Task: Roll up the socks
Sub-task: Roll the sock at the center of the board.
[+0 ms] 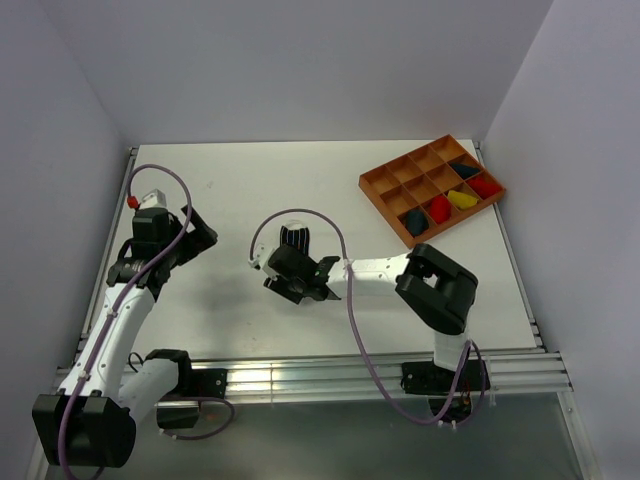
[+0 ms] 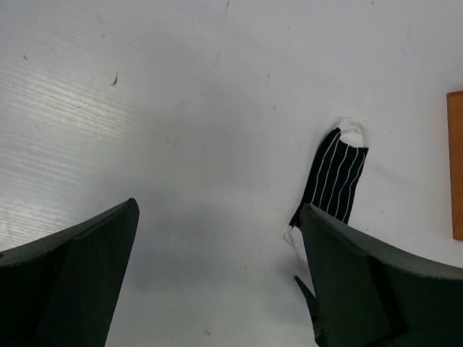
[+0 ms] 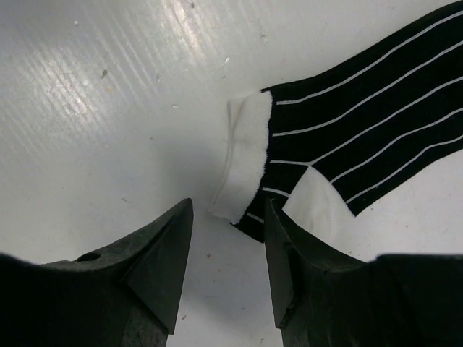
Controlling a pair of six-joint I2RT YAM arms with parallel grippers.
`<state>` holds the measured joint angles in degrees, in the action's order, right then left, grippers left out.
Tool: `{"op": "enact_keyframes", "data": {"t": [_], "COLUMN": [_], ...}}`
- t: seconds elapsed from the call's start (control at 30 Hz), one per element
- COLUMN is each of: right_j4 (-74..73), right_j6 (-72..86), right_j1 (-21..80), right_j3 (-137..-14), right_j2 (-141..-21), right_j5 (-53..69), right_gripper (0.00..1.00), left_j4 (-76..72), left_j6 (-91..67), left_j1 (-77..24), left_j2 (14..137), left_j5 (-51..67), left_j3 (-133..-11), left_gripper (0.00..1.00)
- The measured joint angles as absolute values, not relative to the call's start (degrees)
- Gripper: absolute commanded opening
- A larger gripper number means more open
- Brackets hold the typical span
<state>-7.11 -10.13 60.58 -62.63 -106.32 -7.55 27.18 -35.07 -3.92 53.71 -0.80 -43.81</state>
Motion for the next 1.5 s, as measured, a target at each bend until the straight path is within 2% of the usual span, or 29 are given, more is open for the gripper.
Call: {"op": "enact_keyframes", "data": {"t": [0.17,0.27,0.33,0.37,0.43,0.47,0.63,0.87,1.23,1.5], "right_j4": [-5.2,-4.5,-3.8,-3.5,-3.3,-3.2,-4.1,-8.2,-7.7,-3.8], "right_j6": [-9.9,-9.9,-9.9,-9.8,-9.7,-9.5,-8.4,-2.6,10.1,15.4], "right_j1": [60.6,60.6,60.6,60.6,60.6,60.6,60.4,57.8,48.2,45.3], "right_j3": [-62.6,-62.6,-62.6,-62.6,-62.6,-62.6,-63.3,-66.5,-68.9,-67.6], "right_j2": [-107.2,-107.5,-107.9,-108.1,-108.3,-108.4,-108.4,-108.4,-109.2,-110.7], "right_j5": [-9.9,-11.2,-11.9,-12.1,-12.6,-12.8,-11.6,-0.8,22.0,29.7], "right_gripper": [0.47,0.39,0.31,0.21,0.10,0.01,0.00,0.00,0.00,0.00], "left_j4": [27.0,26.9,26.8,26.8,26.6,26.4,24.7,22.9,14.5,4.9], "left_j6": [-35.1,-35.1,-35.0,-35.0,-34.9,-34.9,-35.2,-37.9,-48.5,-58.8], "left_j1": [-3.8,-3.8,-3.8,-3.8,-3.8,-3.7,-3.7,-5.6,-16.1,-22.2], "left_j2": [53.7,53.7,53.7,53.7,53.7,53.7,54.0,54.7,57.3,65.9], "left_j5": [0.0,0.4,0.7,0.8,1.3,1.7,4.7,7.6,7.0,5.1], "left_j3": [-43.5,-43.4,-43.4,-43.3,-43.3,-43.3,-42.9,-40.3,-32.2,-28.6], "left_gripper": [0.99,1.00,0.99,1.00,0.99,0.99,1.00,0.98,0.95,0.91]}}
